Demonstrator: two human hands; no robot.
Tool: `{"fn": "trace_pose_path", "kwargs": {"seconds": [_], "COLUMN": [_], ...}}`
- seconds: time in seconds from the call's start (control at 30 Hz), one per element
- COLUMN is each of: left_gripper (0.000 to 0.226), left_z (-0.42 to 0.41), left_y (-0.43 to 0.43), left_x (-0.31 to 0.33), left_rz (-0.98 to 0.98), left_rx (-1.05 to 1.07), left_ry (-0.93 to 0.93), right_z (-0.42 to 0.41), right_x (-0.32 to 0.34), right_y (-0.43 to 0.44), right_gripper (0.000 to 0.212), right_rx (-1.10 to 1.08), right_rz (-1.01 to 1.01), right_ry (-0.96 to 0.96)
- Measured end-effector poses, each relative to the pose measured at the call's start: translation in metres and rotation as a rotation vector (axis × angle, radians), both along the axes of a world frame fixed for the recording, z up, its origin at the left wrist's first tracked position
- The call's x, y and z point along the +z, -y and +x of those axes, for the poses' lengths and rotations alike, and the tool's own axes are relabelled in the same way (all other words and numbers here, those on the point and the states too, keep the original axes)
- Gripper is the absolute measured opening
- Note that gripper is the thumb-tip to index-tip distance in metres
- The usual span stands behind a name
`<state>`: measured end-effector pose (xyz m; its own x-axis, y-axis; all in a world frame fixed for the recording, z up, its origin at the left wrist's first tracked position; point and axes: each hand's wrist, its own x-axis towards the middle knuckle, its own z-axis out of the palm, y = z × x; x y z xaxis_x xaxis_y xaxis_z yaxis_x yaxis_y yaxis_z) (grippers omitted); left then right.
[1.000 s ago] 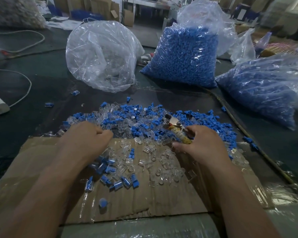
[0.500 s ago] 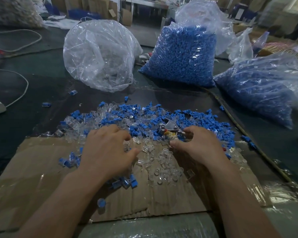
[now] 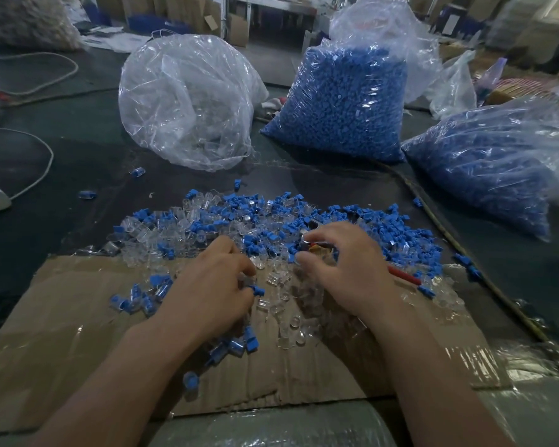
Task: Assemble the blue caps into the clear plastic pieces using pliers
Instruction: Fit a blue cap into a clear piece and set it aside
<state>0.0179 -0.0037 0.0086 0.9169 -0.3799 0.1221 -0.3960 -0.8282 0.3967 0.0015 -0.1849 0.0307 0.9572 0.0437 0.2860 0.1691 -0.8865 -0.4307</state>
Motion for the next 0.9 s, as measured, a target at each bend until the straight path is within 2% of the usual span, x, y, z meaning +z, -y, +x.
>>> {"fn": "trace_pose_path", "kwargs": {"seconds": [0.1,0.23,0.47,0.7,0.9], "left_gripper": [0.024,0.019,0.014,0.039,0.037], "left_z": [0.000,-0.001,-0.003,-0.004,-0.005], "left_y": [0.001,0.001,0.001,0.002,0.001], "left_x": [0.000,0.001,0.002,0.003,0.007], "left_rz": [-0.007,-0.040,-0.102,-0.138,-0.238], "left_rx": [-0.022,-0.039,-0.051,-0.067,-0.022], "left_ry": [0.002,0.008,0.022,0.042,0.057], "right_z": [-0.003,-0.002,-0.001,0.000,-0.004], "right_x": [-0.003,-0.011,-0.010,-0.006,-0.008], "right_y": [-0.018,-0.029,-0.035,-0.037,-0.035], "right_gripper": [0.029,0.033,0.033,0.029,0.015], "right_rx": [0.166,0.212,0.179,0.201,0.218], "right_rz": [-0.086,-0.224,-0.253,-0.220,-0.161], "right_ry": [-0.054,-0.091,-0.132,-0.231,-0.205]}}
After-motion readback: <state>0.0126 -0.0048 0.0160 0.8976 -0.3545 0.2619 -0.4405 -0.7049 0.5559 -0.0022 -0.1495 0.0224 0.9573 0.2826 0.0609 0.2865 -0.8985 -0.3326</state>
